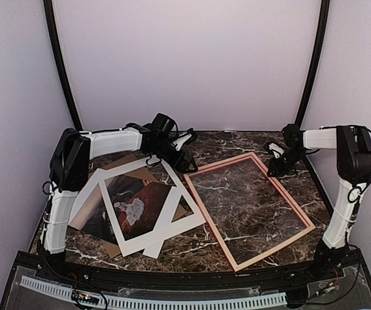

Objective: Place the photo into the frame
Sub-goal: Move the frame body to the center of the board.

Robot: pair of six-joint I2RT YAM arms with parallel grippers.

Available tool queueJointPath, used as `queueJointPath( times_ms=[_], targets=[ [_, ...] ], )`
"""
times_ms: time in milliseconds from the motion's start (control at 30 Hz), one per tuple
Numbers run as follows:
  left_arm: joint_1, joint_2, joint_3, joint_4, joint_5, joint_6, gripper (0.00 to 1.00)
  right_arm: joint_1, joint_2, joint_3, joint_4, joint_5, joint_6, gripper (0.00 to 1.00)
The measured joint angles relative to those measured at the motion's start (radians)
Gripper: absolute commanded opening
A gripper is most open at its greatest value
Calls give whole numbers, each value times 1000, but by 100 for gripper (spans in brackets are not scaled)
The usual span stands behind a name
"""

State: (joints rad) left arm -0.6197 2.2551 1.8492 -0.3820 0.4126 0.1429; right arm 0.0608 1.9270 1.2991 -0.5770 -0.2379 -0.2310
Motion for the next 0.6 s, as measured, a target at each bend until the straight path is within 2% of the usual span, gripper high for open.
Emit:
queueJointPath(
  times_ms=[433,600],
  targets=[
    [2,191,185,-85,82,26,99,92,109,126,-14,-46,-80,4],
    [-2,228,229,-115,93,30,93,110,125,146,-10,-54,-82,4]
  ],
)
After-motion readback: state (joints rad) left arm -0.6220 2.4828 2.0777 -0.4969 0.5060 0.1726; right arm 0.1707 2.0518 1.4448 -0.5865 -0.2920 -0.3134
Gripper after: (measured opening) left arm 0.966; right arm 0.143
